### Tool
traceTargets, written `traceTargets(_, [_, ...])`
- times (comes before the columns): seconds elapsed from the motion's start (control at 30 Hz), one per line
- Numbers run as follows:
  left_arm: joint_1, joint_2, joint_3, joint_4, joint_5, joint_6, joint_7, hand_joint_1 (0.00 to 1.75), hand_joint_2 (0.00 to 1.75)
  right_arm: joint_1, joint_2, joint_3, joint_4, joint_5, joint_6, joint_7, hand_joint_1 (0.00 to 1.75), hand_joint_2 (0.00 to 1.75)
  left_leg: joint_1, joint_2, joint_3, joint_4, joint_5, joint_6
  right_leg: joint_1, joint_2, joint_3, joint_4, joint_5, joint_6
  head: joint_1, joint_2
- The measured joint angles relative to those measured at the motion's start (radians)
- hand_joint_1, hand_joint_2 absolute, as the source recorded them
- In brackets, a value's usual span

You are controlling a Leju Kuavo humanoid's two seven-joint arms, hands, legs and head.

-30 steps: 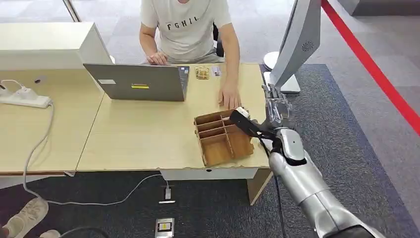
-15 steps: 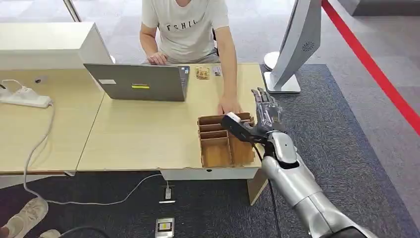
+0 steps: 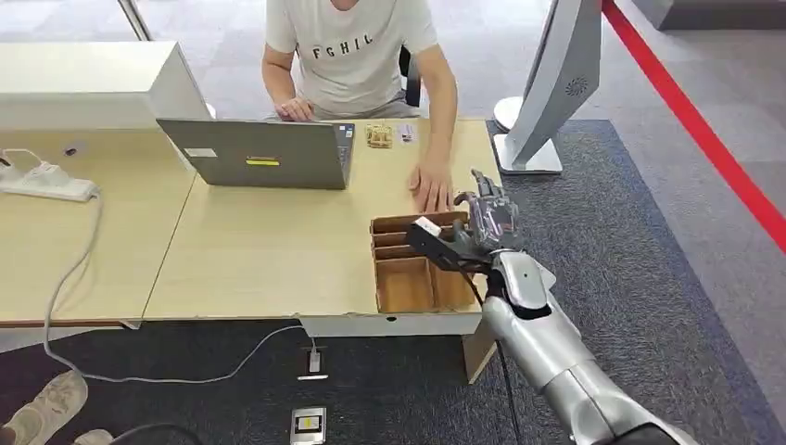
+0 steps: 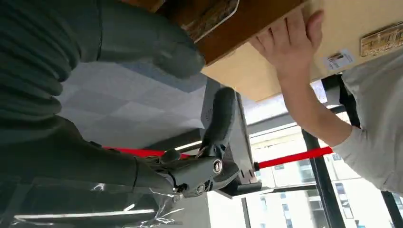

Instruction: Pass the card to the sensor for recognition and then transmit it.

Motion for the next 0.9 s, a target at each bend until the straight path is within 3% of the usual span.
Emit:
traceTargets(0.17, [0.0, 0.0, 0.0, 0.0, 0.008, 0.0, 0.0, 0.0, 1.75, 0.02, -0.007, 0.003, 0.0, 0.003, 0.002, 0.002, 1.26, 1.75, 0.0, 0.0, 0.0, 0.0, 0.0, 0.0, 0.0, 0.0, 0.0, 0.0, 0.0, 0.0, 0.0, 0.0])
traceTargets(0.23, [0.0, 0.0, 0.0, 0.0, 0.009, 0.0, 0.0, 0.0, 1.75, 0.023, -0.01, 0.004, 0.0, 0.003, 0.002, 0.002, 1.12, 1.75, 0.0, 0.0, 0.0, 0.0, 0.0, 0.0, 0.0, 0.0, 0.0, 0.0, 0.0, 0.0, 0.0, 0.0])
traceTargets(0.3, [0.0, 0.0, 0.0, 0.0, 0.011, 0.0, 0.0, 0.0, 1.75, 0.027, -0.011, 0.004, -0.001, 0.003, 0.002, 0.002, 0.23, 1.75, 0.0, 0.0, 0.0, 0.0, 0.0, 0.0, 0.0, 0.0, 0.0, 0.0, 0.0, 0.0, 0.0, 0.0])
traceTargets(0.33, [0.0, 0.0, 0.0, 0.0, 0.013, 0.0, 0.0, 0.0, 1.75, 0.03, -0.013, 0.005, -0.003, 0.003, 0.003, 0.003, 0.0, 1.75, 0.0, 0.0, 0.0, 0.0, 0.0, 0.0, 0.0, 0.0, 0.0, 0.0, 0.0, 0.0, 0.0, 0.0])
traceTargets(0.53, [-0.001, 0.0, 0.0, 0.0, 0.013, 0.0, 0.0, 0.0, 1.75, 0.058, -0.022, 0.005, -0.024, 0.024, 0.002, 0.019, 0.0, 1.75, 0.0, 0.0, 0.0, 0.0, 0.0, 0.0, 0.0, 0.0, 0.0, 0.0, 0.0, 0.0, 0.0, 0.0])
traceTargets(0.7, [0.0, 0.0, -0.001, 0.0, 0.01, 0.0, 0.0, 0.0, 1.75, 0.057, -0.051, -0.013, -0.093, 0.003, -0.055, 0.047, 0.0, 1.75, 0.0, 0.0, 0.0, 0.0, 0.0, 0.0, 0.0, 0.0, 0.0, 0.0, 0.0, 0.0, 0.0, 0.0])
traceTargets(0.9, [-0.004, 0.01, -0.002, 0.0, 0.065, 0.0, 0.0, 0.0, 1.75, 0.061, -0.102, -0.05, -0.209, 0.005, 0.003, 0.09, 0.0, 1.75, 0.0, 0.0, 0.0, 0.0, 0.0, 0.0, 0.0, 0.0, 0.0, -0.001, 0.0, 0.0, 0.0, 0.0])
